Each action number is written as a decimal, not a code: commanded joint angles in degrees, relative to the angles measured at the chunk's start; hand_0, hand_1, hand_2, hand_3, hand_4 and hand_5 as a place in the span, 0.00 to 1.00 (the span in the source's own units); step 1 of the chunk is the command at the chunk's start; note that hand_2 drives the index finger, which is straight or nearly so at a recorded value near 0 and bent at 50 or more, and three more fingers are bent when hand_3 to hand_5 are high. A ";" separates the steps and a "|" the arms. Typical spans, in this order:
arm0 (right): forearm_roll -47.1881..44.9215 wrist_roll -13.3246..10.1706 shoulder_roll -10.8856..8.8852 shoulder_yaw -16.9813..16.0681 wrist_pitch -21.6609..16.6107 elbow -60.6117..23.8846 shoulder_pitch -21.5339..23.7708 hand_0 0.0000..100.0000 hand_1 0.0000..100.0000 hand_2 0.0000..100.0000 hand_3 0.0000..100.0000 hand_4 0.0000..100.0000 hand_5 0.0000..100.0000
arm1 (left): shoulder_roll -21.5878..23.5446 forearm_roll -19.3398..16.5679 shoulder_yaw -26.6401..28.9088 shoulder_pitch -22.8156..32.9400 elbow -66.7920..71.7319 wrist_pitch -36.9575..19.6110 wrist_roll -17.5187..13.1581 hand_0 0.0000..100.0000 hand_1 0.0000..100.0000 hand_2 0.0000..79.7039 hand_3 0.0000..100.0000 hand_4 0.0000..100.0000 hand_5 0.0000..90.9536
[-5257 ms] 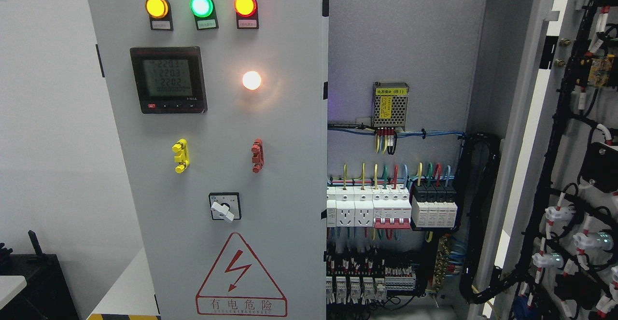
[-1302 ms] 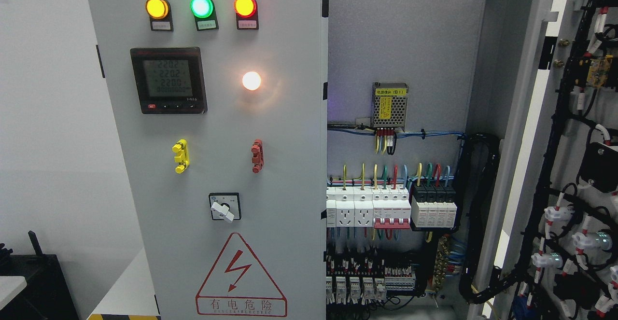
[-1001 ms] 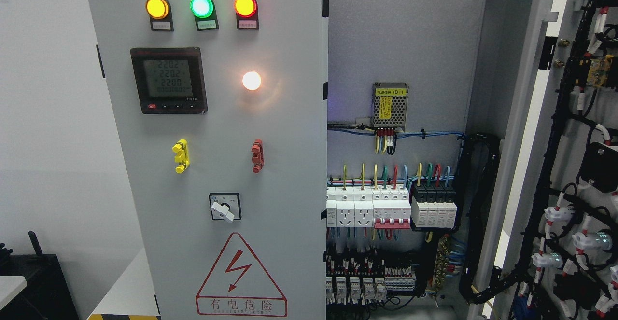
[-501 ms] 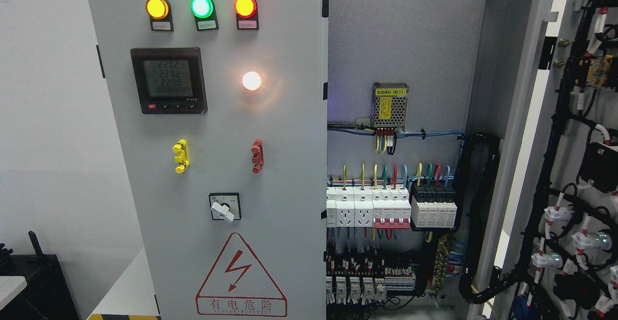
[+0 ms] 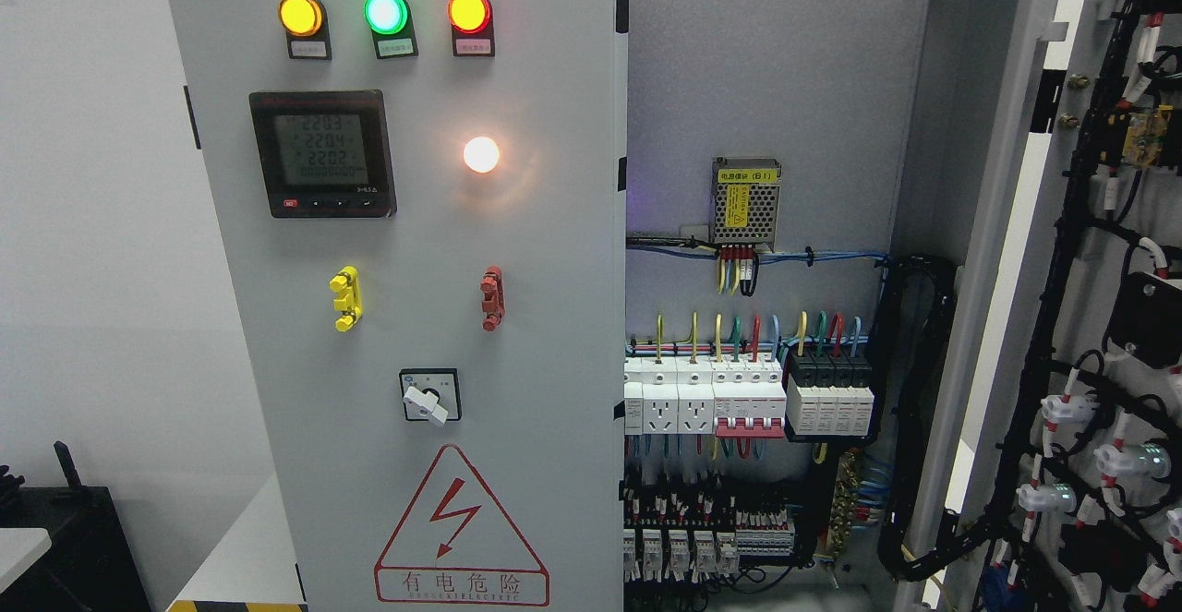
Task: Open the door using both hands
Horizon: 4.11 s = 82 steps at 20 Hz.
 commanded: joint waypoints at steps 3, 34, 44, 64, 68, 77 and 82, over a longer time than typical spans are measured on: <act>-0.70 -0.06 -0.70 1.62 -0.93 -13.61 -2.32 0.00 0.00 0.00 0.00 0.00 0.00 | -1.62 0.20 -0.35 -0.17 -1.49 -0.02 0.58 0.00 0.00 0.00 0.00 0.04 0.00; -0.70 -0.06 -3.07 5.39 4.07 -15.02 -34.14 0.00 0.00 0.00 0.00 0.00 0.00 | -1.97 0.11 0.62 -0.88 -1.67 -0.46 0.14 0.00 0.00 0.00 0.00 0.04 0.00; -0.97 -0.15 -2.80 6.01 9.44 -9.84 -43.28 0.00 0.00 0.00 0.00 0.00 0.00 | -1.97 0.11 0.62 -0.88 -1.67 -0.46 0.14 0.00 0.00 0.00 0.00 0.04 0.00; -7.12 -0.15 -3.86 9.44 16.64 -1.57 -59.45 0.00 0.00 0.00 0.00 0.00 0.00 | -1.97 0.11 0.62 -0.88 -1.67 -0.46 0.14 0.00 0.00 0.00 0.00 0.04 0.00; -7.29 -0.15 -4.04 9.35 17.17 -1.66 -60.42 0.00 0.00 0.00 0.00 0.00 0.00 | -1.97 0.11 0.62 -0.88 -1.67 -0.46 0.14 0.00 0.00 0.00 0.00 0.04 0.00; -7.29 -0.06 -5.18 9.35 20.25 -0.96 -64.11 0.00 0.00 0.00 0.00 0.00 0.00 | -1.97 0.11 0.62 -0.88 -1.67 -0.46 0.14 0.00 0.00 0.00 0.00 0.04 0.00; -10.53 -0.06 -5.00 9.53 22.97 -1.04 -65.17 0.00 0.00 0.00 0.00 0.00 0.00 | -1.97 0.11 0.62 -0.88 -1.67 -0.46 0.14 0.00 0.00 0.00 0.00 0.04 0.00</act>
